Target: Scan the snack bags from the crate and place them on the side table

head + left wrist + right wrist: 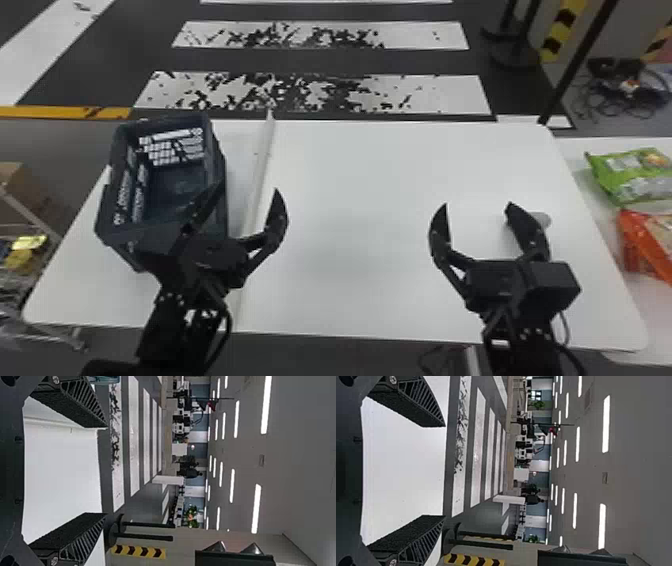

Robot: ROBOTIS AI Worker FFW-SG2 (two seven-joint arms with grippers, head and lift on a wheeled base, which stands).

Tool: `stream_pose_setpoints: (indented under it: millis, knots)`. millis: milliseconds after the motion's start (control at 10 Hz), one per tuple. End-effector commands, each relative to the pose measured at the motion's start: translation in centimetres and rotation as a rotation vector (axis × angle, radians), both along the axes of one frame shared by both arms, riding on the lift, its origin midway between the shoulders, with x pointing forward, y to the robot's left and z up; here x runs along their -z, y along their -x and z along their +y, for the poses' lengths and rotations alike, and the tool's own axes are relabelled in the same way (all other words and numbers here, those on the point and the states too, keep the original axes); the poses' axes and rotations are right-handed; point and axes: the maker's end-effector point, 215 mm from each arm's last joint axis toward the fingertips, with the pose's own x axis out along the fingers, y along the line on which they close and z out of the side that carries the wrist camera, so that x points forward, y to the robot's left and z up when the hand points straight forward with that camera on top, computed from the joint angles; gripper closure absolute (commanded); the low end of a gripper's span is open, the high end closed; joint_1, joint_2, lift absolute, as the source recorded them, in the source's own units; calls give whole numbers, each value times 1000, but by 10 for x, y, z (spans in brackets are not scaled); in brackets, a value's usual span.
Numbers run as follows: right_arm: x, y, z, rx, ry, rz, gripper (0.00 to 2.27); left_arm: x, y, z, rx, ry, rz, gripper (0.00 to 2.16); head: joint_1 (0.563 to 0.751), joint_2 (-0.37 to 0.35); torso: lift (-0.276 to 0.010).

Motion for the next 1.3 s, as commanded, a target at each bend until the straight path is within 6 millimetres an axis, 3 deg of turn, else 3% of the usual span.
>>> stream_pose_setpoints:
  millis: [0,1200]
  knots:
    - [2,0,-1,2,2,8,60,1,0,1,-1,-1,2,76,695,31,-50]
    - [5,0,-3,12,-1,13,60,2,1,-5,6,1,4,76,695,22,-50]
